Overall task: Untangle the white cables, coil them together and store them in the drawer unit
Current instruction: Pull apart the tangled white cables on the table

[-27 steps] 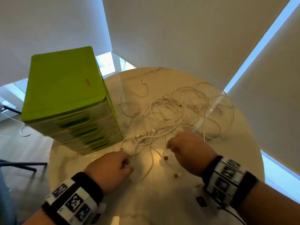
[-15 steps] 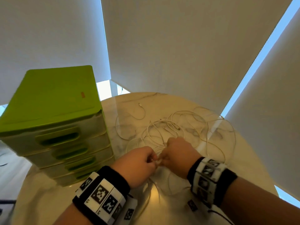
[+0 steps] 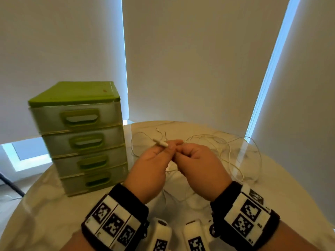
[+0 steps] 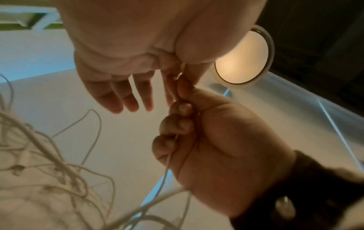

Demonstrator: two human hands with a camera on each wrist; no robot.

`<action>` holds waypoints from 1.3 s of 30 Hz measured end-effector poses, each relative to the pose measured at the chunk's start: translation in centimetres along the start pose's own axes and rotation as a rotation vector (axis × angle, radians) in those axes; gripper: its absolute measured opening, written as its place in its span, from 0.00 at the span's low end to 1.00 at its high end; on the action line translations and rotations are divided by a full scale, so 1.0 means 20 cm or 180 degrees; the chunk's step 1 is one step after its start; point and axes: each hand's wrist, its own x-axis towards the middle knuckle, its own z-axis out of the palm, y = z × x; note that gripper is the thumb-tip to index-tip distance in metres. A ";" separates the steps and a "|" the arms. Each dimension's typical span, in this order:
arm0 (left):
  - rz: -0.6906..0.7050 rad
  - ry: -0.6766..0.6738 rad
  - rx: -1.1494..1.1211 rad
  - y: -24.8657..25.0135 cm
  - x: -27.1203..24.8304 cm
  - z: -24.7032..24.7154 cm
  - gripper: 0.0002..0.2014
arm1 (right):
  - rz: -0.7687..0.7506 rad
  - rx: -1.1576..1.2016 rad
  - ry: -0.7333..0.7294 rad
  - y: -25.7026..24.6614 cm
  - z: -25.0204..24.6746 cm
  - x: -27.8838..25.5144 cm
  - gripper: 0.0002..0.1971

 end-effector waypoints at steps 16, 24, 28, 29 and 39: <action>0.0532 0.0793 -0.0710 0.05 0.01 -0.18 0.14 | 0.0489 -0.0866 0.0934 0.40 -0.30 -0.07 0.19; -0.0153 -0.0279 0.0449 -0.03 -0.07 0.01 0.06 | -0.0413 -0.0548 -0.0343 0.32 -0.06 -0.11 0.17; -0.0146 -0.0354 0.0451 -0.05 -0.06 0.01 0.08 | -0.0708 -0.0434 -0.0189 0.30 -0.06 -0.13 0.17; -0.0112 -0.0427 0.0585 -0.06 -0.06 0.01 0.06 | -0.0634 -0.0287 -0.0186 0.31 -0.05 -0.13 0.15; 0.0404 0.0997 -0.0236 -0.08 -0.02 -0.08 0.12 | 0.0370 -0.0560 0.0390 0.45 -0.20 -0.09 0.05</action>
